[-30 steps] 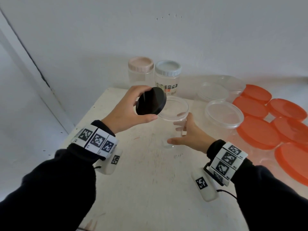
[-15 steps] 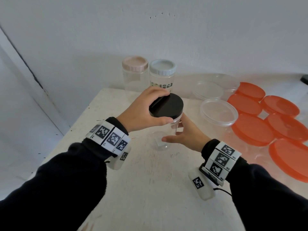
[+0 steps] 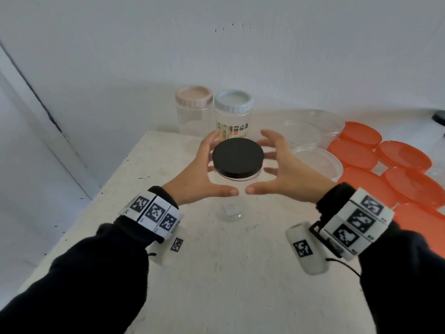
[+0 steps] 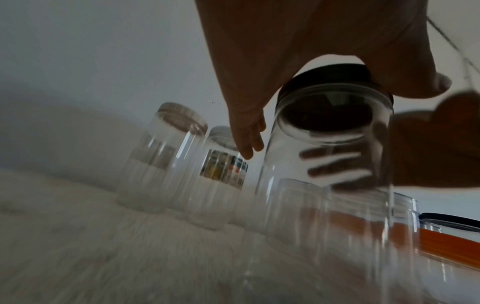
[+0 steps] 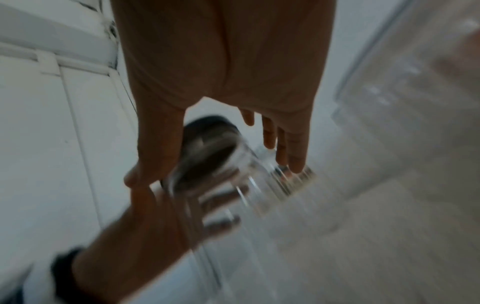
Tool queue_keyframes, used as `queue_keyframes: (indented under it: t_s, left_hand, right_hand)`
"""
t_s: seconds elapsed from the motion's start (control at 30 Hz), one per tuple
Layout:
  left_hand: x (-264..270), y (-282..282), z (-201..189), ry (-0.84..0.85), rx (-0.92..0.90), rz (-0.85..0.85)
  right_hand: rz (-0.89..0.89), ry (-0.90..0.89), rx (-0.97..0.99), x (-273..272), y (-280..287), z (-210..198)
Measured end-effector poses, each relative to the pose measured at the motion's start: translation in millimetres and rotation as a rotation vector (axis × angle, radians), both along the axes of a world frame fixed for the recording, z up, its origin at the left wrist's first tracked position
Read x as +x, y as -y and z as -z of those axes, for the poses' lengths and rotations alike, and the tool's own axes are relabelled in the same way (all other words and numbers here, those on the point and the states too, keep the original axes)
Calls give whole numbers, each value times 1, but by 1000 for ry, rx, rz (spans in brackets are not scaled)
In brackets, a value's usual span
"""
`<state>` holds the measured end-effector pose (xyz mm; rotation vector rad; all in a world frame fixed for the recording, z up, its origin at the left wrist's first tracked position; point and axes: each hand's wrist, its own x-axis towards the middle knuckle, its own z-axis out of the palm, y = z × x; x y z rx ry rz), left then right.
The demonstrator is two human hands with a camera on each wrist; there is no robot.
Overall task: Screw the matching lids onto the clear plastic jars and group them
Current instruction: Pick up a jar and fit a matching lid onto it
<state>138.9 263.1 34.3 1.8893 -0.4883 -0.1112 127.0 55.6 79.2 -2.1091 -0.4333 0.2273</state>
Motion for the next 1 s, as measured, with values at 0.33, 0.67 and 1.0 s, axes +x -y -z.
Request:
queue_keyframes:
  t_s: [0.33, 0.67, 1.0]
  left_hand:
    - [1, 19, 23, -9, -154, -64]
    - [3, 14, 20, -43, -59, -66]
    - [4, 12, 16, -71, -97, -8]
  right_hand:
    - [-373, 183, -815, 24, -36, -65]
    - [-537, 244, -1117, 28, -66, -80]
    - [-581, 206, -1009, 29, -60, -77]
